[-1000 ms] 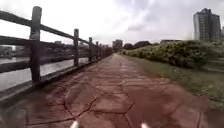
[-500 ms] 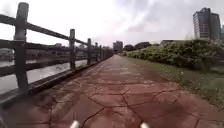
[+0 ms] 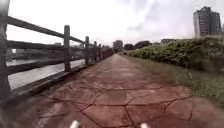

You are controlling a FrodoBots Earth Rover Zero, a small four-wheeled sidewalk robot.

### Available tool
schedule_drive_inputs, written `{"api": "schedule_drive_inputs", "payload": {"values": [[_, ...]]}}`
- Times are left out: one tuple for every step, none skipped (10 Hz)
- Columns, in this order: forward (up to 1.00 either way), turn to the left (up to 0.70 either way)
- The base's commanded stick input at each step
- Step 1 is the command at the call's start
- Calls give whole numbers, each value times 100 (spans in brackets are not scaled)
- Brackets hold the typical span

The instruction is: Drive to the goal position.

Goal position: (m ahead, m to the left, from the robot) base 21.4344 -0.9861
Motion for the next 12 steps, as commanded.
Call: {"api": "schedule_drive_inputs", "payload": {"values": [[70, 0], [70, 0], [70, 0], [70, 0], [70, 0], [70, 0], [70, 0], [70, 0], [70, 0], [70, 0], [70, 0], [70, 0]]}}
